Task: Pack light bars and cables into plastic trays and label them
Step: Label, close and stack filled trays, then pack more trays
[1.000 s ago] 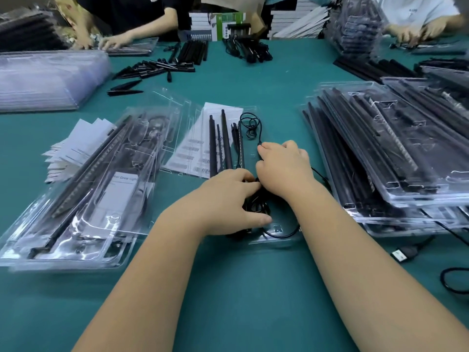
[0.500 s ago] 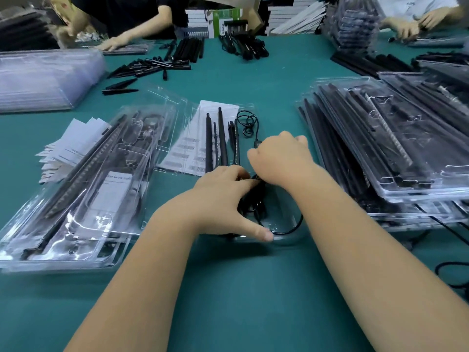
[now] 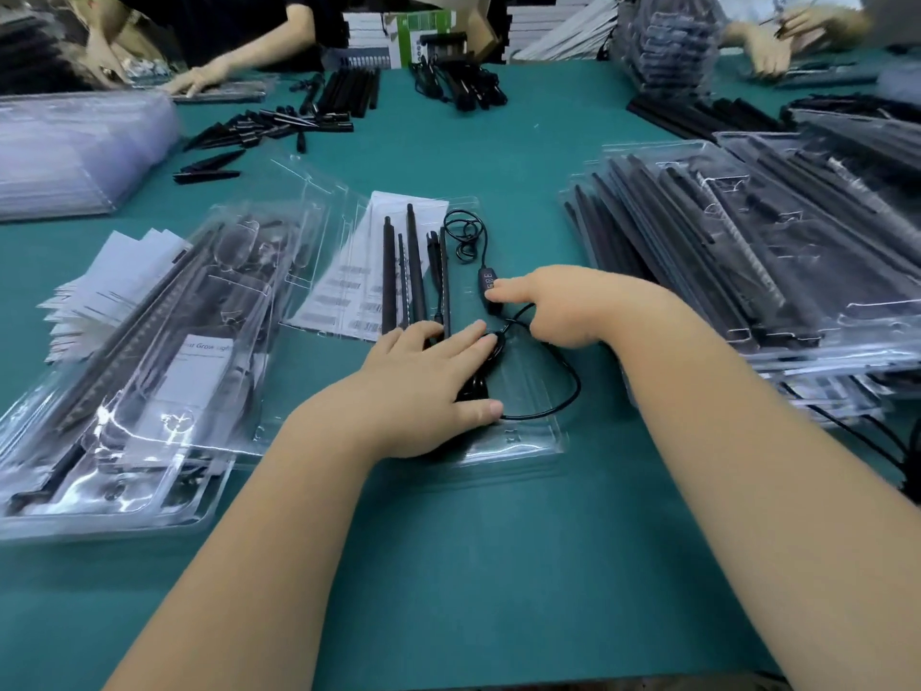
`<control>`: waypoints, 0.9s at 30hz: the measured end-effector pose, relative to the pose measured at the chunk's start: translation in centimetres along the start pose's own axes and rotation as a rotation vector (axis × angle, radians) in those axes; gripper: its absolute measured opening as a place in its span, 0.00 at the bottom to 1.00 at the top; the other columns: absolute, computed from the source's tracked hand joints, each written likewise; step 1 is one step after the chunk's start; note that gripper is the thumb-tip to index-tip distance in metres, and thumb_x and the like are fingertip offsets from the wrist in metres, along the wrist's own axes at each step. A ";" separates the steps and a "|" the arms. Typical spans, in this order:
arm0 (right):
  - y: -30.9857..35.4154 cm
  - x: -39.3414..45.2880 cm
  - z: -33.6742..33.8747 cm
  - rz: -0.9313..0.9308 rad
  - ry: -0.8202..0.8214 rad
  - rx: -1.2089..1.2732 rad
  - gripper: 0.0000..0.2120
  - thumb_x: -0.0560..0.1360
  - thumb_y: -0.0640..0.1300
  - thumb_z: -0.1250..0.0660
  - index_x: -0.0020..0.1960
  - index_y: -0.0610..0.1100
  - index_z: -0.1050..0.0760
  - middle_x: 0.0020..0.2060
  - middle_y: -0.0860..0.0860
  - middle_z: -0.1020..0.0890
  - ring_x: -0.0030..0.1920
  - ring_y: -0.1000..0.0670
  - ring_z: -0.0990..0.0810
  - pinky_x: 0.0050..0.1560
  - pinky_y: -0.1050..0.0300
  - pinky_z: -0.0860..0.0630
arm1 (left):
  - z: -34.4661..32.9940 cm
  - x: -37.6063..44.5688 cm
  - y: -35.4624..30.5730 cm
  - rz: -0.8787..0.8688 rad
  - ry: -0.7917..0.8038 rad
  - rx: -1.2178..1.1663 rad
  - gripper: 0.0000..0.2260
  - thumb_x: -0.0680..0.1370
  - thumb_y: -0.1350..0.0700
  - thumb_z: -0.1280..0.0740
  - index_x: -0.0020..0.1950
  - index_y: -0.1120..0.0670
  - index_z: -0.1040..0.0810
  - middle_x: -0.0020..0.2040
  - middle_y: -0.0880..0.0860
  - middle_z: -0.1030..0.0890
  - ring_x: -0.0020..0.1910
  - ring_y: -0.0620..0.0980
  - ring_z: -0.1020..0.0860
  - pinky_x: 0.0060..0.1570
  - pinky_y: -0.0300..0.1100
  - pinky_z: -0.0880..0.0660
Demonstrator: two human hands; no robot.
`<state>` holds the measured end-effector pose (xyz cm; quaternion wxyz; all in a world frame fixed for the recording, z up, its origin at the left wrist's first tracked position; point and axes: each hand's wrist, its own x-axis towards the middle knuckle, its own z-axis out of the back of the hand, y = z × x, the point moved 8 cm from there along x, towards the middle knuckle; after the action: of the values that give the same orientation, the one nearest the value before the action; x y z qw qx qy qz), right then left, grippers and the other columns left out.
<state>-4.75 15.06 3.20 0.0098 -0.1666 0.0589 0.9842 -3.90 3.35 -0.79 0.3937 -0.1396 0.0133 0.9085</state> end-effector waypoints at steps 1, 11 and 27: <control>0.1 0.0 -0.2 -0.023 -0.036 0.001 0.30 0.75 0.32 0.48 0.75 0.51 0.42 0.75 0.50 0.40 0.73 0.46 0.39 0.67 0.56 0.39 | -0.1 0.0 0.0 0.006 0.005 0.007 0.32 0.77 0.33 0.52 0.78 0.41 0.57 0.77 0.38 0.58 0.76 0.48 0.55 0.73 0.48 0.59; -1.4 -1.8 1.4 -0.179 -0.361 -0.086 0.15 0.76 0.38 0.43 0.60 0.41 0.27 0.52 0.44 0.24 0.56 0.43 0.31 0.45 0.55 0.34 | -0.1 0.0 -0.3 0.033 -0.017 0.043 0.30 0.79 0.34 0.53 0.78 0.43 0.56 0.78 0.40 0.56 0.76 0.50 0.54 0.74 0.52 0.56; -2.3 -4.8 1.1 -0.138 -0.348 0.417 0.17 0.76 0.48 0.37 0.58 0.38 0.23 0.49 0.45 0.17 0.49 0.49 0.20 0.53 0.52 0.25 | 2.2 -0.3 -1.6 0.024 -0.281 0.121 0.31 0.74 0.33 0.49 0.69 0.49 0.30 0.63 0.50 0.33 0.61 0.54 0.38 0.64 0.47 0.44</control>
<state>-0.50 17.48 5.53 0.1207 0.0071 0.2461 0.9617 -3.08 4.55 1.54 0.3886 0.0128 0.0144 0.9212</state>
